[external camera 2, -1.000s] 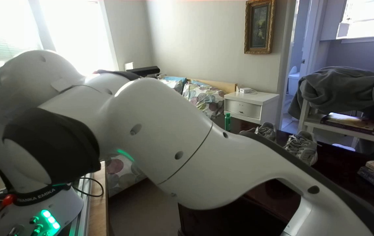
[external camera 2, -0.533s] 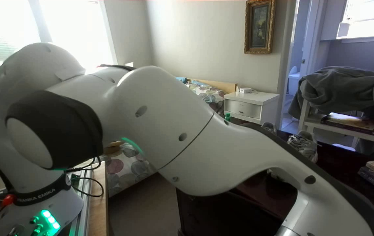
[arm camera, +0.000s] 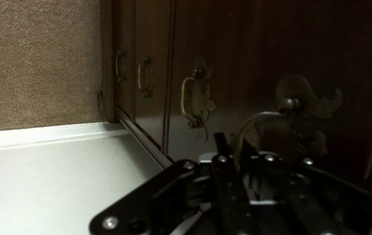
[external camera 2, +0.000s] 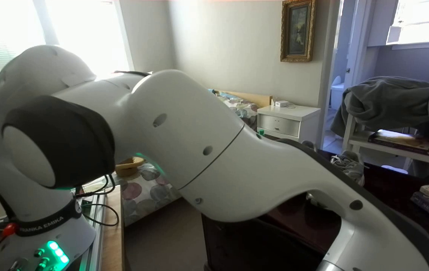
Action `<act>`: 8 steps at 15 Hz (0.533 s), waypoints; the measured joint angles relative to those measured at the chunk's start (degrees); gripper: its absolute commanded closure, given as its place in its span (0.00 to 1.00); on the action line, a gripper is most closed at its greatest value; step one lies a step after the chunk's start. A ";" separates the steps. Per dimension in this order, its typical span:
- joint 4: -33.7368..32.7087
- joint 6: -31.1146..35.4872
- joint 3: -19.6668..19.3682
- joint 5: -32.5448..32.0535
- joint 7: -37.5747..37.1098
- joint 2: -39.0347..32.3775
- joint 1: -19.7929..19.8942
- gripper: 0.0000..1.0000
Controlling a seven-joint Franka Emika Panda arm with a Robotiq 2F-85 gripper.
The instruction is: Open the drawer
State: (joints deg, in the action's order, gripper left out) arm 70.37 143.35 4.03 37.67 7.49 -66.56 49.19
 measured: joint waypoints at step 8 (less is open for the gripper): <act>2.13 -7.05 -5.49 -0.64 0.98 2.53 0.58 0.98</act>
State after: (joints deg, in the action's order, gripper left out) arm 72.50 136.30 -1.46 37.03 8.47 -64.03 49.77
